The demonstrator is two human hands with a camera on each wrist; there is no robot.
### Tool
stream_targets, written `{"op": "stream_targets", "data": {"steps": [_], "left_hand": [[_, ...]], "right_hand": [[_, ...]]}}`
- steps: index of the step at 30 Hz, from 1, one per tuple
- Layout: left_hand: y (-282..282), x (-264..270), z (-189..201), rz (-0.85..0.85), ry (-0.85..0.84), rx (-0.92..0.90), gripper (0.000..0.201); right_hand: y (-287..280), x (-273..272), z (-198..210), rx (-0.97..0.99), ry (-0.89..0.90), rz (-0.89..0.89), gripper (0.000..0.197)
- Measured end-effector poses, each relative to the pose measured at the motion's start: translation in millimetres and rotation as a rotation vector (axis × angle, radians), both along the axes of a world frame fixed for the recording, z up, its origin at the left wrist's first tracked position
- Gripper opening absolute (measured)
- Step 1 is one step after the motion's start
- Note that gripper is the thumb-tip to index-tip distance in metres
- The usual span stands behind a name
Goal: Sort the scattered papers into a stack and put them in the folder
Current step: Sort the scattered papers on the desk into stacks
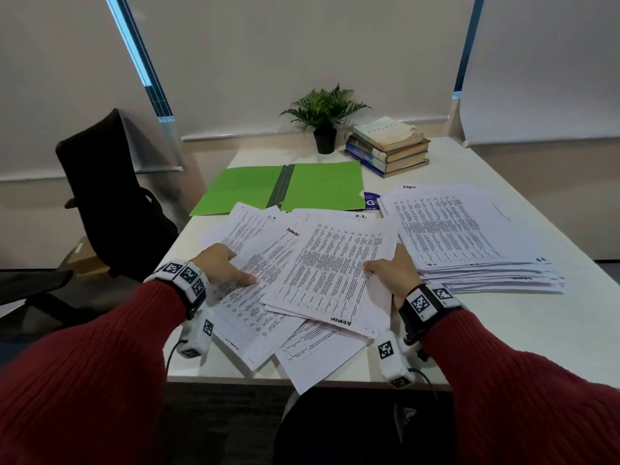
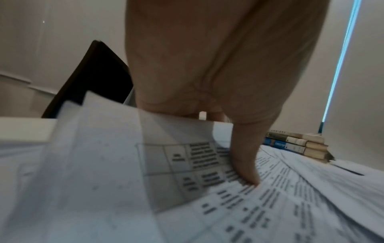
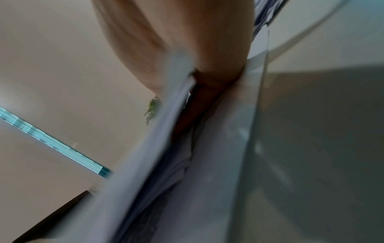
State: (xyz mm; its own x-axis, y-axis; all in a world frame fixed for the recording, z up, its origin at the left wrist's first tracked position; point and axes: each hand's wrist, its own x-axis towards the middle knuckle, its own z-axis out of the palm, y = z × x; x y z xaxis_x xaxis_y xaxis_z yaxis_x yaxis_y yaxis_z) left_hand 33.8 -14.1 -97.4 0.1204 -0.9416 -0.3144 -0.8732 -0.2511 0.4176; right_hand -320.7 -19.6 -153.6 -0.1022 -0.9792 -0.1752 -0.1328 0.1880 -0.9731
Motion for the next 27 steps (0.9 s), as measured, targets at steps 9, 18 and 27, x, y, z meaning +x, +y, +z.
{"op": "stream_targets", "data": {"steps": [9, 18, 27], "left_hand": [[-1.6, 16.7, 75.0, 0.288, 0.103, -0.681, 0.03], [7.2, -58.2, 63.7, 0.275, 0.665, -0.503, 0.021], [0.3, -97.3, 0.1, -0.004, 0.226, -0.276, 0.044]], "right_hand": [[-0.5, 0.1, 0.3, 0.012, -0.012, -0.006, 0.039], [1.6, 4.9, 12.9, 0.099, -0.139, -0.115, 0.071], [1.1, 10.8, 8.6, 0.013, -0.008, 0.027, 0.074]]}}
